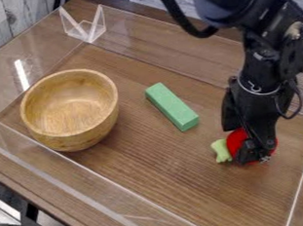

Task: Move the red object to the left side of the table

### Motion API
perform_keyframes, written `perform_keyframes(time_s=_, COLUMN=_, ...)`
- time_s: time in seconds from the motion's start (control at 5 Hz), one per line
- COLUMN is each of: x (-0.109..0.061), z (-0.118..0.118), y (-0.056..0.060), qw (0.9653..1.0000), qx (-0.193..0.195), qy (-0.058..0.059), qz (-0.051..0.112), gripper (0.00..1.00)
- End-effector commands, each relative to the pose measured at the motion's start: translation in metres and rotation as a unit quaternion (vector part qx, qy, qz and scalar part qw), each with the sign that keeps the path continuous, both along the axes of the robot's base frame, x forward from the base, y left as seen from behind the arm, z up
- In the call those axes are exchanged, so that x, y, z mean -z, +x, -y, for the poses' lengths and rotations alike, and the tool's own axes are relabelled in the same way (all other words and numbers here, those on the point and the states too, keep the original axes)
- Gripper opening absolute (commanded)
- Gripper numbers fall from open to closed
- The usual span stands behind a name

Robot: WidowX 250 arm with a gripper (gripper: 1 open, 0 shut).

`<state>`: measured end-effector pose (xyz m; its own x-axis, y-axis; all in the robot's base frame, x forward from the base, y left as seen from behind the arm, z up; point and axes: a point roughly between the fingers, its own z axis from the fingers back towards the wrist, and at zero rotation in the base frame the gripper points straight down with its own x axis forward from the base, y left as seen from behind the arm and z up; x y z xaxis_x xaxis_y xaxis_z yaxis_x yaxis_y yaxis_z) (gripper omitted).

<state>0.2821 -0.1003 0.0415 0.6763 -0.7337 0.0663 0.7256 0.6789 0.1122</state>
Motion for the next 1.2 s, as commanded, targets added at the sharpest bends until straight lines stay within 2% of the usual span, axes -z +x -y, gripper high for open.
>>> perform_keyframes(time_s=0.0, x=-0.017, z=0.012, y=0.009, qw=0.9992, qx=0.029, qy=-0.013, qz=0.024, gripper=1.0)
perform_keyframes(time_s=0.2, x=-0.015, z=-0.002, y=0.009, qw=0.9994, qx=0.022, qy=-0.019, qz=0.02, gripper=1.0)
perform_keyframes(time_s=0.4, x=-0.016, z=-0.003, y=0.013, qw=0.9996, qx=0.013, qy=-0.017, qz=0.019, gripper=0.0)
perform_keyframes(time_s=0.6, x=-0.032, z=-0.006, y=0.017, qw=0.9996, qx=0.0, qy=-0.009, qz=0.026, gripper=0.0)
perform_keyframes(time_s=0.8, x=-0.058, z=-0.014, y=0.022, qw=0.999, qx=-0.018, qy=0.007, qz=0.041, gripper=0.0)
perform_keyframes(time_s=1.0, x=-0.089, z=-0.043, y=0.033, qw=0.9955, qx=-0.072, qy=0.026, qz=0.055, gripper=0.0)
